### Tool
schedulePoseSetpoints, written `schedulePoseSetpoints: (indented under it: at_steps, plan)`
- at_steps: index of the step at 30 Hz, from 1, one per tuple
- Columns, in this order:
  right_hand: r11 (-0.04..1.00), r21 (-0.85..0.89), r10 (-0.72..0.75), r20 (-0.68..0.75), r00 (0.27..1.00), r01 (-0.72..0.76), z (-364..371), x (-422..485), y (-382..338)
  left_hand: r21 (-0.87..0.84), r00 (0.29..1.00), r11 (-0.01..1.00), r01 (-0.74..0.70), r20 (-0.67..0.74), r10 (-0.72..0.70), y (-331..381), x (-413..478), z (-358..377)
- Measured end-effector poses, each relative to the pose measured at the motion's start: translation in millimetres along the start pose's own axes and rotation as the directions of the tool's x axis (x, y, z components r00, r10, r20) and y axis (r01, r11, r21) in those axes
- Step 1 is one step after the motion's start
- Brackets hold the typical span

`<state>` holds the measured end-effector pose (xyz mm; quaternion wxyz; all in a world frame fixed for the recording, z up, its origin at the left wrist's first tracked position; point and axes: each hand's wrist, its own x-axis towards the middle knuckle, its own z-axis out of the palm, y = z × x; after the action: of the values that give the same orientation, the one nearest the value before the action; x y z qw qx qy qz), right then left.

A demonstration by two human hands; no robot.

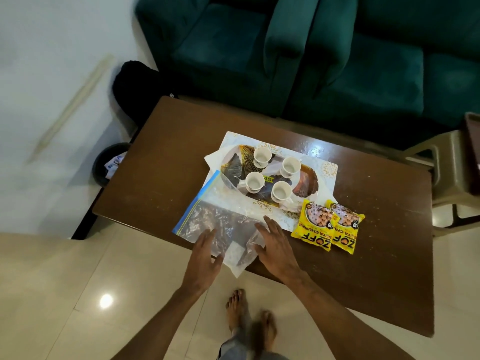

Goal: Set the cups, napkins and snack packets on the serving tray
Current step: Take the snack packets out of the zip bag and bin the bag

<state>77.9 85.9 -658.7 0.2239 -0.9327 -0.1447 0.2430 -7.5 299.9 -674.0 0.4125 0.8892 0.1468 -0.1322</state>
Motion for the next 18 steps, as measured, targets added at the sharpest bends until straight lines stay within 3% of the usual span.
schedulePoseSetpoints:
  at_steps: [3,6,10,13,18]
  plan:
    - [1.000,0.010,0.016,-0.051,0.999,-0.016,-4,-6,-1,-0.024,0.998,0.998,0.051,-0.019,-0.052,6,-4,-1]
    - [1.000,0.025,0.014,-0.085,0.996,-0.012,-4,-4,2,-0.177,0.966,0.963,0.202,-0.126,-0.226,12,-5,7]
    - [0.997,0.064,0.048,-0.104,0.993,-0.042,-6,10,7,-0.557,0.780,0.695,0.455,-0.129,-0.613,12,-7,29]
    - [0.994,0.087,0.076,-0.067,0.995,-0.070,-4,26,11,-0.727,0.639,0.450,0.518,-0.021,-0.769,10,-8,44]
    - [0.979,0.154,0.128,0.038,0.991,-0.132,13,56,21,-0.816,0.638,0.369,0.444,-0.002,-0.770,-5,7,56]
